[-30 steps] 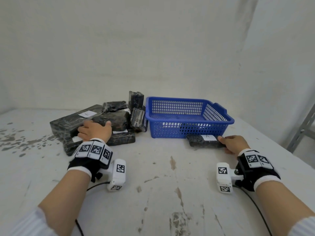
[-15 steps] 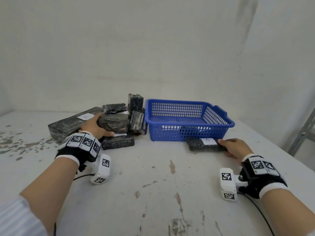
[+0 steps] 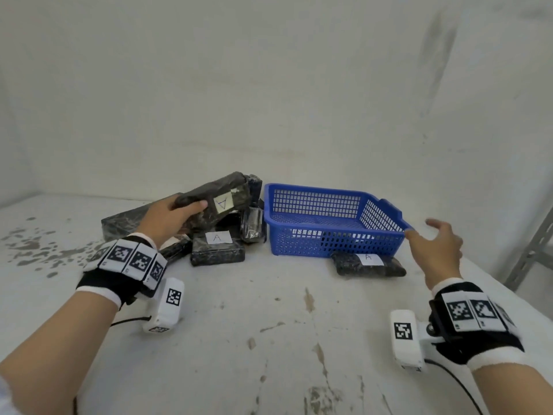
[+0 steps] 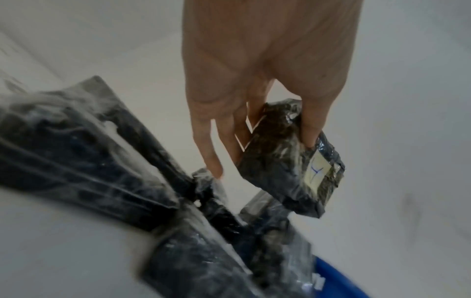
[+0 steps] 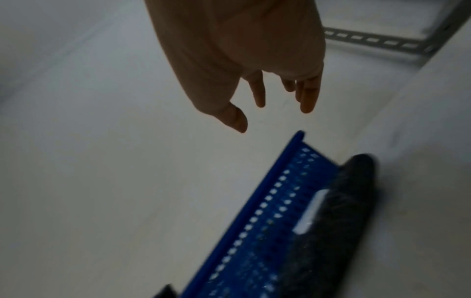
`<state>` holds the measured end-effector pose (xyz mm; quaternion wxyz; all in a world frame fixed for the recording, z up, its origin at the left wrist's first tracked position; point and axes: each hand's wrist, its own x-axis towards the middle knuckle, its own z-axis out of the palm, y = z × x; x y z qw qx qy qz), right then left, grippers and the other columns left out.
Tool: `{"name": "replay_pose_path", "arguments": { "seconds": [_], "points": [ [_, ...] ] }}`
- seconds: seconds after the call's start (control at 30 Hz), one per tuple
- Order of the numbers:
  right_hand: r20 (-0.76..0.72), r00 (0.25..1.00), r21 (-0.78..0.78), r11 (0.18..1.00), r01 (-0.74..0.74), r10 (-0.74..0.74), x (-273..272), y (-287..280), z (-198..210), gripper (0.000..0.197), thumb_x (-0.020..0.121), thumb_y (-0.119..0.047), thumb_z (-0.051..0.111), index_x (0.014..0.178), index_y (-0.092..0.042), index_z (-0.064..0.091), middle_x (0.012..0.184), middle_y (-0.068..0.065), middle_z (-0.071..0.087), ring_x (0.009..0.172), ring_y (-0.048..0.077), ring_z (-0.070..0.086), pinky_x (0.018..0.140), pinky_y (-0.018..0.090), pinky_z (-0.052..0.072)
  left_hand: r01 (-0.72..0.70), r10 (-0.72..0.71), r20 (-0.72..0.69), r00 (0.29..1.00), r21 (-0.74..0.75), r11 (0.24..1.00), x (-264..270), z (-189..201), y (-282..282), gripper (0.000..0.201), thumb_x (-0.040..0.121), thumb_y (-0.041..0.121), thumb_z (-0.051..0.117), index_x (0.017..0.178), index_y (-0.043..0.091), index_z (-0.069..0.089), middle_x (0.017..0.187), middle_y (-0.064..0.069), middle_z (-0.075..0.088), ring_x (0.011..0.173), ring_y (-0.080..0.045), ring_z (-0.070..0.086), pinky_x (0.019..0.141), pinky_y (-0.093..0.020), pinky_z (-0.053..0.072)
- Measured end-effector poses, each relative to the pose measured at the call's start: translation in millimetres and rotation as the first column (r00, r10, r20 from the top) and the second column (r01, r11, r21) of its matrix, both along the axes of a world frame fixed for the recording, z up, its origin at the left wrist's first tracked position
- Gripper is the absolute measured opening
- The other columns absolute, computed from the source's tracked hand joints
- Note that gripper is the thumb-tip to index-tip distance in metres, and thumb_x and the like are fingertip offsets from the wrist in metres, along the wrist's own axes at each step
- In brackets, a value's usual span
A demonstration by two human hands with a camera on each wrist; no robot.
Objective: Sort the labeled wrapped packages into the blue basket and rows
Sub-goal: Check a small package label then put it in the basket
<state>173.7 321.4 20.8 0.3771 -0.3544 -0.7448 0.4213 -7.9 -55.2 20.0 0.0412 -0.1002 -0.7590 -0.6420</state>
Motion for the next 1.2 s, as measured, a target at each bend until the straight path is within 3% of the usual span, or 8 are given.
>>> {"name": "replay_pose_path", "arguments": {
  "seconds": [0.13,0.3,0.43,0.6,0.77,0.9,1.0,1.2],
  "points": [
    [-0.303,0.892,-0.002,0.936,-0.352,0.335,1,-58,31,0.044,0.097,-0.017,0.063,0.138,-0.022,0.049,0.137,0.006,0.053,0.101,0.014,0.059,0.075,0.017,0.048,0.169,-0.178,0.036,0.983,0.174,0.97,35,20,13,0.028,0.084,0.028,0.072,0.106,0.011,0.069,0.103,-0.01,0.074,0.089,-0.025,0.072,0.07,-0.034,0.062],
    [-0.302,0.577,0.036,0.614,-0.788,0.759,1,-114,46,0.054,0.097,-0.028,0.061,0.143,-0.046,0.039,0.119,0.006,0.07,0.108,0.022,0.069,0.087,0.032,0.057,0.341,-0.349,-0.003,0.937,0.219,0.914,78,30,32,0.021,0.088,0.03,0.067,0.101,0.013,0.07,0.092,-0.003,0.076,0.073,-0.016,0.071,0.055,-0.028,0.057],
    [-0.313,0.377,-0.048,0.382,-0.923,0.872,1,-125,44,0.062,0.09,-0.025,0.066,0.145,-0.04,0.042,0.119,0.012,0.072,0.112,0.027,0.069,0.092,0.039,0.056,0.336,-0.346,-0.009,0.938,0.258,0.906,95,24,37,0.027,0.088,0.039,0.064,0.098,0.014,0.067,0.083,0.001,0.071,0.069,-0.013,0.067,0.046,-0.026,0.052],
    [-0.419,0.426,-0.082,0.434,-0.897,0.802,-5,-128,20,0.052,0.083,-0.017,0.065,0.134,-0.02,0.058,0.118,0.017,0.072,0.113,0.029,0.068,0.096,0.037,0.056,0.342,-0.369,0.0,0.93,0.377,0.861,99,9,34,0.05,0.08,0.047,0.059,0.118,0.014,0.062,0.119,-0.012,0.068,0.103,-0.027,0.068,0.059,-0.03,0.059],
    [-0.479,0.43,-0.115,0.431,-0.895,0.765,-8,-134,10,0.051,0.084,-0.025,0.064,0.134,-0.021,0.056,0.118,0.006,0.073,0.114,0.022,0.068,0.094,0.034,0.056,0.389,-0.415,-0.038,0.909,0.437,0.811,101,2,36,0.047,0.077,0.023,0.063,0.12,0.009,0.054,0.109,-0.009,0.07,0.093,-0.021,0.071,0.076,-0.041,0.061],
    [-0.466,0.466,-0.05,0.503,-0.863,0.752,-4,-139,8,0.058,0.087,-0.018,0.067,0.141,-0.028,0.049,0.111,0.006,0.074,0.092,0.023,0.072,0.067,0.032,0.058,0.377,-0.36,-0.125,0.925,0.444,0.813,108,-1,46,0.064,0.078,0.029,0.063,0.136,0.01,0.042,0.096,0.003,0.075,0.095,-0.017,0.071,0.076,-0.036,0.06],
    [-0.413,0.52,-0.029,0.559,-0.828,0.748,-3,-139,5,0.052,0.097,-0.019,0.061,0.145,-0.031,0.045,0.105,0.002,0.076,0.077,0.026,0.071,0.05,0.029,0.051,0.377,-0.351,-0.14,0.926,0.419,0.826,111,-4,49,0.071,0.081,0.021,0.074,0.141,0.011,0.039,0.111,-0.005,0.071,0.103,-0.02,0.069,0.083,-0.037,0.058],
    [-0.445,0.514,-0.038,0.558,-0.829,0.733,-5,-141,2,0.05,0.097,-0.016,0.06,0.144,-0.027,0.045,0.091,0.001,0.074,0.06,0.021,0.058,0.047,0.027,0.042,0.303,-0.216,-0.243,0.946,0.418,0.857,118,-2,53,0.065,0.087,0.03,0.067,0.14,0.002,0.041,0.12,-0.008,0.066,0.108,-0.019,0.066,0.082,-0.033,0.057]
  ]
}}
